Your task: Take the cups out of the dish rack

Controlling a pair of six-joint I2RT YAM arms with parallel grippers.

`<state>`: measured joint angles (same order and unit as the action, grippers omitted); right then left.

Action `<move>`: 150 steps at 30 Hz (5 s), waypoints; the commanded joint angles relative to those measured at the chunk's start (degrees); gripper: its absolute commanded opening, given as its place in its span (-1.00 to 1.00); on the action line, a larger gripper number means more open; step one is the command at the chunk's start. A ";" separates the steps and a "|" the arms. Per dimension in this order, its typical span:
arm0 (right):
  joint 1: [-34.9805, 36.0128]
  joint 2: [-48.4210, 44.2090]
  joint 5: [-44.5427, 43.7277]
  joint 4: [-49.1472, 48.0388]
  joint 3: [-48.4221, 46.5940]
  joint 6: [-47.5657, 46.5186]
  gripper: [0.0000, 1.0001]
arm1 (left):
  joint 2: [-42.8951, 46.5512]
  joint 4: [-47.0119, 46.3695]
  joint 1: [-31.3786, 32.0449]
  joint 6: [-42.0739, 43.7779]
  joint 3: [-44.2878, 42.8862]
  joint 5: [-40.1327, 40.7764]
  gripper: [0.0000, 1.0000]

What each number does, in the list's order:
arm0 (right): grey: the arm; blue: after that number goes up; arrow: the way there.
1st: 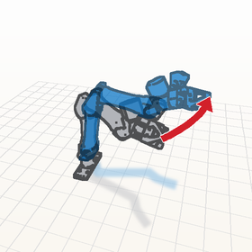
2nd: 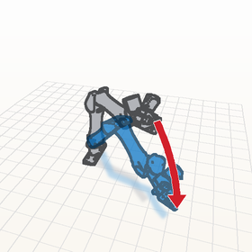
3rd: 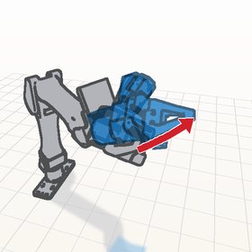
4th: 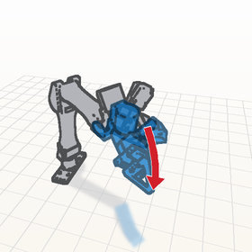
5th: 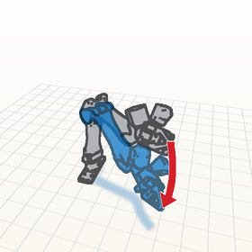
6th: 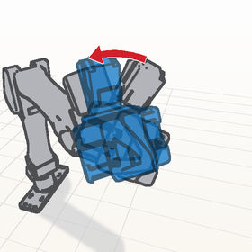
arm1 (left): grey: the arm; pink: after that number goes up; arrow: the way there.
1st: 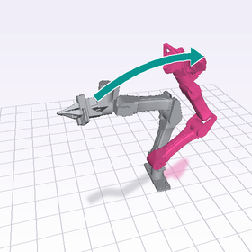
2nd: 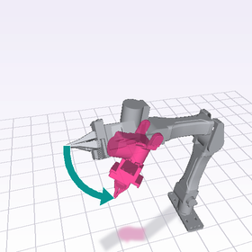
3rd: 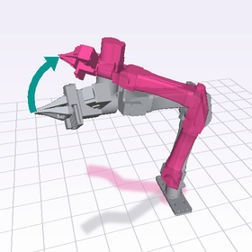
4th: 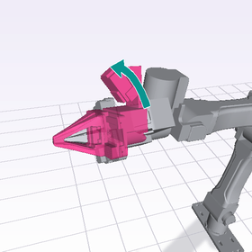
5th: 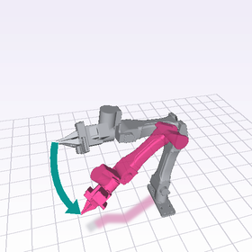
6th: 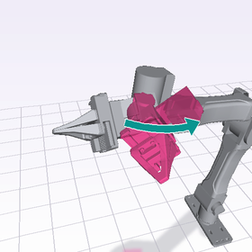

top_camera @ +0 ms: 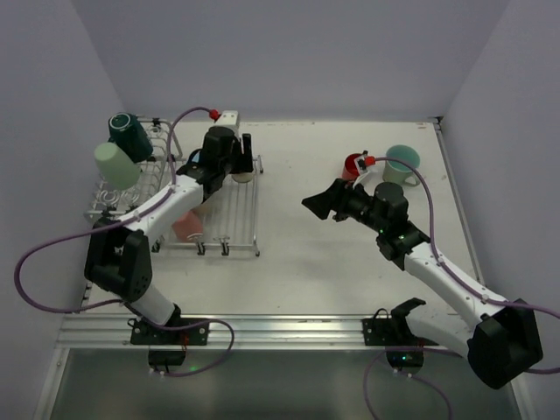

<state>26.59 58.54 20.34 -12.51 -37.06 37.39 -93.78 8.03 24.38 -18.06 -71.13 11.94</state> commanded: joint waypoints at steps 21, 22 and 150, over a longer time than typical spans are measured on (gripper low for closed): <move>3.38 10.54 10.60 -27.03 -3.11 12.97 0.50 | 28.12 -23.48 1.63 -23.06 15.85 -28.98 -0.59; 3.38 10.45 10.77 -27.47 -3.37 12.98 0.48 | 28.12 -24.20 1.81 -23.85 16.72 -29.78 -0.59; 0.83 8.17 -4.96 22.97 -28.24 -24.82 0.73 | 31.57 35.66 -12.58 3.55 -16.49 33.33 1.00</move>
<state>27.68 68.71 13.26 12.51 -64.90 11.99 -58.30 44.60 16.47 -16.25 -84.95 47.20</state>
